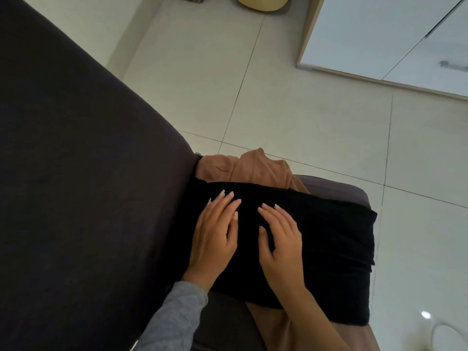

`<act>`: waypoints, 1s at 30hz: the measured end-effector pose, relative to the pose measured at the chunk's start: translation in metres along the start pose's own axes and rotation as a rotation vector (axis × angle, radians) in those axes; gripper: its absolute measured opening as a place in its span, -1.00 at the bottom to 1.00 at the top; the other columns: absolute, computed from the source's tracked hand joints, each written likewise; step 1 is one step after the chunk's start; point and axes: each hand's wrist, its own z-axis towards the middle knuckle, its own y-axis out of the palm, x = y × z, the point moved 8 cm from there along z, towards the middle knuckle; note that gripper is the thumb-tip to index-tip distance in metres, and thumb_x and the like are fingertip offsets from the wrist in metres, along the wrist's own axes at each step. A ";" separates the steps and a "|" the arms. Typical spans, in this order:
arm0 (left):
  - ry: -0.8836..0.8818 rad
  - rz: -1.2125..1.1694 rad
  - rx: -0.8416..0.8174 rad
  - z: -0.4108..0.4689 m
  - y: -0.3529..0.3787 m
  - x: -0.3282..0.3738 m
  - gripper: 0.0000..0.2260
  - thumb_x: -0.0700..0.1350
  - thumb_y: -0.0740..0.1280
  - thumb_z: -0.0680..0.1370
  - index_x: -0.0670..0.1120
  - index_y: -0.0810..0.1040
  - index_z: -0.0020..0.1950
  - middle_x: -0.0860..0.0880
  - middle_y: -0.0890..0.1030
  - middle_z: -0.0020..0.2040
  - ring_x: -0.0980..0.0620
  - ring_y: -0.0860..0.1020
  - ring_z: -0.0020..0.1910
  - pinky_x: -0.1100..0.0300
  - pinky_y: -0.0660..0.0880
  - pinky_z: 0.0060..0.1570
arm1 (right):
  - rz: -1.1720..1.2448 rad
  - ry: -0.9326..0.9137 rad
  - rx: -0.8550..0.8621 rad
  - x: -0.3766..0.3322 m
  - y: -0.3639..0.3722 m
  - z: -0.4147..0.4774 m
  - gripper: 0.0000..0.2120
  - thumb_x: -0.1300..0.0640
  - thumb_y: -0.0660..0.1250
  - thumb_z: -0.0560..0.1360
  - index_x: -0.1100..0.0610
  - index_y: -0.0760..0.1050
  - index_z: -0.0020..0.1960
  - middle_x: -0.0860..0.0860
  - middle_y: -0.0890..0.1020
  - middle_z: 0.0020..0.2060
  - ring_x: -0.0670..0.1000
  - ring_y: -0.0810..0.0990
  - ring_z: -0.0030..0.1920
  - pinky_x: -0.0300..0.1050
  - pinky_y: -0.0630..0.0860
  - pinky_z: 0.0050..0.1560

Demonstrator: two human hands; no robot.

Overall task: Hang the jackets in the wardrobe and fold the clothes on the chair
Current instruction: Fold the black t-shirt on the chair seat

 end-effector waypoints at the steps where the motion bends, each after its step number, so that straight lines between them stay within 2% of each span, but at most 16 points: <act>1: 0.026 0.038 -0.090 0.006 0.012 -0.002 -0.60 0.00 0.00 0.63 -0.05 0.37 0.42 0.02 0.33 0.45 0.10 0.17 0.49 0.15 0.04 0.49 | -0.073 -0.029 -0.051 0.002 0.008 0.005 -0.60 0.05 0.08 0.57 0.02 0.37 0.38 -0.13 0.40 0.36 -0.14 0.20 0.45 -0.11 0.14 0.46; 3: -0.066 0.071 -0.200 0.014 0.027 -0.021 -0.50 0.12 -0.13 0.60 0.01 0.16 0.51 0.01 0.12 0.54 0.13 -0.07 0.53 0.18 -0.14 0.49 | -0.194 -0.023 -0.175 0.014 0.022 0.009 -0.54 -0.02 -0.01 0.59 -0.02 0.16 0.48 -0.12 0.20 0.47 -0.12 -0.02 0.51 -0.06 -0.07 0.50; 4: -0.149 0.073 -0.219 0.017 0.029 -0.034 -0.44 0.18 -0.19 0.57 0.00 0.08 0.53 0.02 0.02 0.56 0.16 -0.15 0.51 0.18 -0.16 0.48 | -0.249 -0.003 -0.221 0.022 0.027 0.010 -0.51 -0.07 -0.06 0.59 -0.04 0.05 0.50 -0.13 0.09 0.50 -0.13 -0.13 0.51 -0.07 -0.18 0.50; 6: -0.270 0.092 -0.250 0.020 0.030 -0.055 -0.33 0.26 -0.25 0.50 -0.02 -0.04 0.55 0.06 -0.14 0.54 0.21 -0.20 0.46 0.17 -0.08 0.48 | -0.321 0.057 -0.264 0.040 0.028 0.012 -0.48 -0.17 -0.15 0.58 -0.07 -0.07 0.51 -0.15 -0.04 0.51 -0.14 -0.25 0.50 -0.15 -0.36 0.46; 8: -0.279 0.173 -0.258 0.023 0.029 -0.062 -0.31 0.28 -0.27 0.49 -0.04 -0.08 0.55 0.09 -0.21 0.51 0.21 -0.20 0.46 0.20 -0.04 0.43 | -0.372 0.090 -0.285 0.053 0.026 0.014 -0.44 -0.24 -0.20 0.57 -0.08 -0.10 0.52 -0.15 -0.06 0.52 -0.15 -0.26 0.50 -0.16 -0.40 0.45; 13: -0.342 0.298 -0.140 0.028 0.022 -0.066 -0.32 0.26 -0.20 0.54 -0.10 0.03 0.55 -0.03 -0.05 0.56 0.11 -0.07 0.51 0.16 0.04 0.41 | -0.471 0.087 -0.268 0.068 0.016 0.017 -0.40 -0.29 -0.20 0.58 -0.05 -0.02 0.53 -0.12 0.03 0.52 -0.12 -0.13 0.52 -0.02 -0.31 0.48; 17: -0.368 0.269 -0.161 0.032 0.024 -0.067 -0.36 0.27 -0.13 0.58 -0.09 0.04 0.55 -0.01 -0.04 0.57 0.09 -0.05 0.53 0.08 0.09 0.43 | -0.510 0.129 -0.226 0.087 0.000 0.011 -0.45 -0.24 -0.16 0.60 -0.05 0.02 0.53 -0.09 0.07 0.52 -0.05 -0.08 0.53 0.06 -0.22 0.49; 20: -0.377 0.198 -0.164 0.034 0.021 -0.062 -0.43 0.14 0.01 0.60 -0.09 0.10 0.54 -0.02 0.02 0.56 0.07 -0.01 0.53 0.04 0.09 0.44 | -0.536 0.180 -0.191 0.105 -0.014 -0.001 -0.46 -0.20 -0.15 0.60 -0.04 0.03 0.53 -0.05 0.09 0.52 -0.03 -0.07 0.53 0.09 -0.19 0.49; 23: -0.392 0.135 -0.083 0.032 0.015 -0.053 -0.54 0.01 0.08 0.64 -0.12 0.19 0.51 -0.06 0.12 0.55 0.02 0.04 0.53 -0.01 0.09 0.45 | -0.523 0.243 -0.146 0.120 -0.027 -0.011 -0.46 -0.20 -0.18 0.61 -0.03 0.03 0.53 -0.03 0.12 0.51 -0.02 -0.04 0.53 0.09 -0.19 0.48; 26: -0.249 0.130 0.003 0.031 0.015 -0.022 -0.57 -0.02 0.06 0.62 -0.18 0.31 0.44 -0.11 0.23 0.50 0.00 0.09 0.51 -0.02 0.08 0.46 | -0.437 0.285 -0.109 0.134 -0.035 -0.019 -0.46 -0.21 -0.17 0.61 -0.04 0.02 0.53 -0.07 0.11 0.52 -0.05 -0.05 0.53 0.06 -0.19 0.49; 30: 0.089 0.055 -0.127 0.032 0.051 0.053 -0.63 -0.08 0.09 0.60 -0.14 0.40 0.38 -0.05 0.34 0.44 0.08 0.18 0.48 0.06 0.10 0.48 | -0.280 0.373 -0.018 0.158 -0.051 -0.031 -0.47 -0.21 -0.15 0.58 -0.10 -0.01 0.52 -0.17 0.02 0.51 -0.14 -0.12 0.52 -0.06 -0.25 0.51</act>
